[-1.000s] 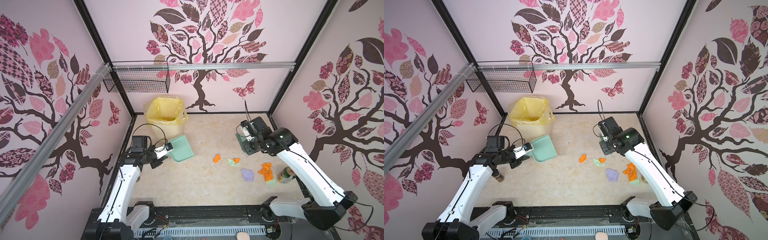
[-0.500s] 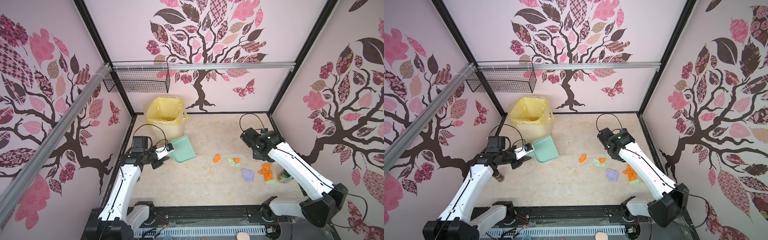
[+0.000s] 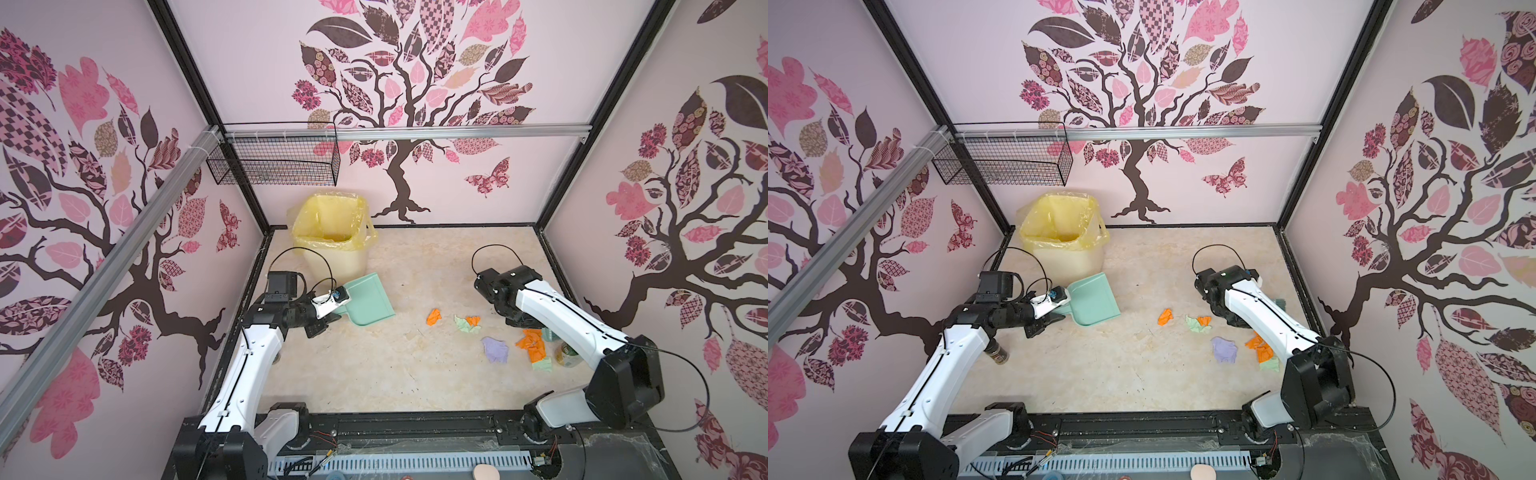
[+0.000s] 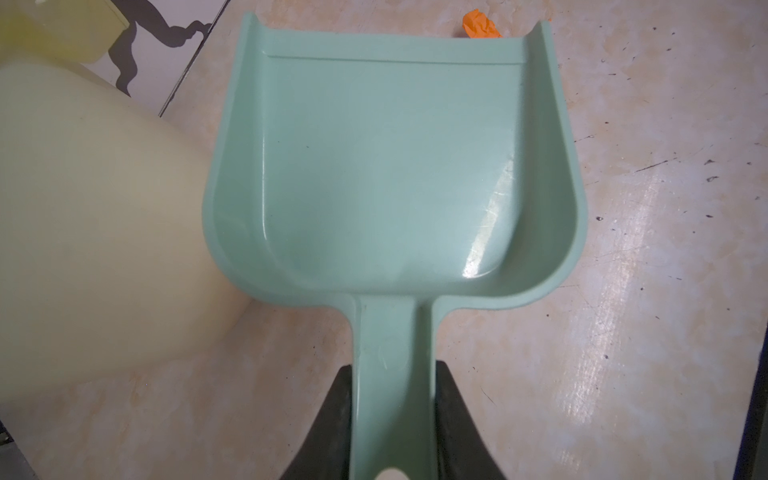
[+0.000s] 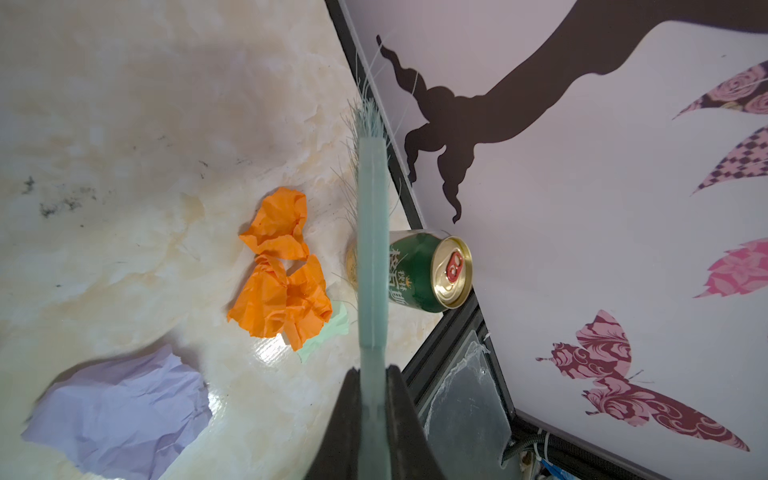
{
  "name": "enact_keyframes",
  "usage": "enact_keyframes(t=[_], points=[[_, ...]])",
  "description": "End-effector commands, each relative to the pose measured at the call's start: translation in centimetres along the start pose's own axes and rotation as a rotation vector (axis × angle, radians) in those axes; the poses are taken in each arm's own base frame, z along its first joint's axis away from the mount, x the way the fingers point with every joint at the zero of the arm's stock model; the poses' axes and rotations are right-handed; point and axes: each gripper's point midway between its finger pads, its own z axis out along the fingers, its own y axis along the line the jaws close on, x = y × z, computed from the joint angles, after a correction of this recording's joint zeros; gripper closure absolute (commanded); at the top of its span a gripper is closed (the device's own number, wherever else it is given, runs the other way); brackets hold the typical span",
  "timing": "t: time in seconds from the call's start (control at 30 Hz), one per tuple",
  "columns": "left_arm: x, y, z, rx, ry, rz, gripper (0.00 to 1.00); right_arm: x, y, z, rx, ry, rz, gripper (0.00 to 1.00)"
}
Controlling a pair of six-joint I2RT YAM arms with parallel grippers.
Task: Sweep away the paper scraps from the table
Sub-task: 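Move the broom with the right gripper to the scraps beside the green can, then sweep the scraps near the can toward the table center with the broom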
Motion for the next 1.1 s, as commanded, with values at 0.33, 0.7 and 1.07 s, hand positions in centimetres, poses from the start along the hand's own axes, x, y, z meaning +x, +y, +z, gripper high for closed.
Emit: enact_keyframes(t=[0.33, 0.7, 1.07], points=[[0.5, -0.7, 0.5, 0.019, 0.003, 0.016, 1.0, 4.3, 3.5, 1.8, -0.112, 0.168, -0.05, 1.0], [0.7, -0.5, 0.3, 0.004, 0.012, 0.01, 1.0, 5.6, 7.2, -3.0, -0.297, 0.162, -0.112, 1.0], [1.0, -0.9, 0.4, 0.007, 0.017, 0.008, 1.0, 3.4, 11.1, -10.6, -0.514, 0.085, -0.097, 1.0]])
